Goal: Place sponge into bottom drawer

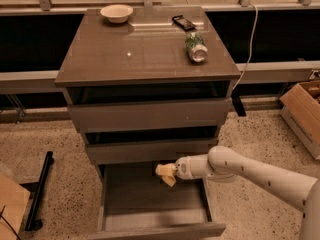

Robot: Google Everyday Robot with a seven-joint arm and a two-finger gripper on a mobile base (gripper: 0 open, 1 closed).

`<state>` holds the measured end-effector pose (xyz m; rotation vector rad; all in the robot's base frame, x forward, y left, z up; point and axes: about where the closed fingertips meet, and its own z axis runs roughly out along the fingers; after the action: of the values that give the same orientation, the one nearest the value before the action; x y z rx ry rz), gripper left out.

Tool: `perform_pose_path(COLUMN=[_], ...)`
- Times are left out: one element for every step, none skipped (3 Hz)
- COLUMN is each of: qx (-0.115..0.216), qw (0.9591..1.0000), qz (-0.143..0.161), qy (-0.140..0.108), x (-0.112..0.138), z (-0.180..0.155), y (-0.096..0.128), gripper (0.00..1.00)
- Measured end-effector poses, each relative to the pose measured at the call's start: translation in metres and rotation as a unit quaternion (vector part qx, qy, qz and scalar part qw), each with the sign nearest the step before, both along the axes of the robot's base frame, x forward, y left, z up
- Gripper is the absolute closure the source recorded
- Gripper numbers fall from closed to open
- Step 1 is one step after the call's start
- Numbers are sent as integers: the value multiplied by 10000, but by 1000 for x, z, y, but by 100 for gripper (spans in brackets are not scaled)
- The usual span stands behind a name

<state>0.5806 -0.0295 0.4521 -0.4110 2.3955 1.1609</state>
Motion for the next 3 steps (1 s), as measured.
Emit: perform_pose_path(qx=[-93, -44, -63], qw=[9997, 9987, 9966], qz=[-158, -283, -441], qy=[158, 417, 689], x=[-2, -8, -14], z=[-32, -75, -123], y=[-5, -12, -22], gripper=[100, 100, 100])
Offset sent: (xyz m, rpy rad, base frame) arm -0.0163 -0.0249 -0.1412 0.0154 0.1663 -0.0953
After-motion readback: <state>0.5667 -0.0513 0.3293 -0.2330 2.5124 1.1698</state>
